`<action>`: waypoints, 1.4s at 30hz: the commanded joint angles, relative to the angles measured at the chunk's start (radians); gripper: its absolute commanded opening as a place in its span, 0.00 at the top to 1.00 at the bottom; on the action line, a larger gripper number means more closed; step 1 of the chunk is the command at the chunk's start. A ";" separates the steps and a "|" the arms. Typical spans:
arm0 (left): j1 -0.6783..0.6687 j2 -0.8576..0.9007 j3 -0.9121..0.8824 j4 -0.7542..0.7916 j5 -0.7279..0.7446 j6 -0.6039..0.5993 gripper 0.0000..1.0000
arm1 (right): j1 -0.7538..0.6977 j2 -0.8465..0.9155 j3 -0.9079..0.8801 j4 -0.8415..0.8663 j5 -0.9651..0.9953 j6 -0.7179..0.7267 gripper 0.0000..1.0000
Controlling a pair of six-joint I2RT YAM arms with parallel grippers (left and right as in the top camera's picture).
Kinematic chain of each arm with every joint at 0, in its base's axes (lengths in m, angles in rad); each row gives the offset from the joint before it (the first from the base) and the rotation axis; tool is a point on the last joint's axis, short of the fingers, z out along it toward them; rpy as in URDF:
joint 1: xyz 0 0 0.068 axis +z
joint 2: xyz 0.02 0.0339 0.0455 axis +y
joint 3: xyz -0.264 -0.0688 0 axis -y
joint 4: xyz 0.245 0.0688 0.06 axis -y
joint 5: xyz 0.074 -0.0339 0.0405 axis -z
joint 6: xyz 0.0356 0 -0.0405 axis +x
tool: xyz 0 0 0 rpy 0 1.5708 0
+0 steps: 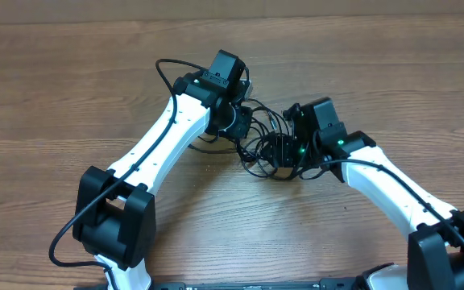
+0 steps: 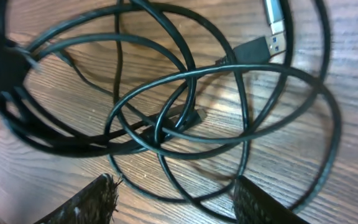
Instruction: Untangle cables
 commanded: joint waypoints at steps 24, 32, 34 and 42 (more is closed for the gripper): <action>-0.001 -0.002 -0.003 -0.019 0.100 -0.012 0.96 | 0.066 0.001 -0.145 0.249 0.049 -0.037 0.42; 0.008 -0.002 -0.003 -0.018 0.095 -0.012 0.96 | 0.065 0.003 -0.152 0.195 0.054 -0.154 0.39; 0.008 -0.002 -0.003 -0.018 0.095 -0.012 0.96 | 0.065 0.003 -0.152 0.184 0.111 -0.169 0.37; 0.008 -0.002 -0.003 -0.014 0.095 -0.012 0.96 | 0.078 0.017 -0.152 0.213 0.135 -0.220 0.37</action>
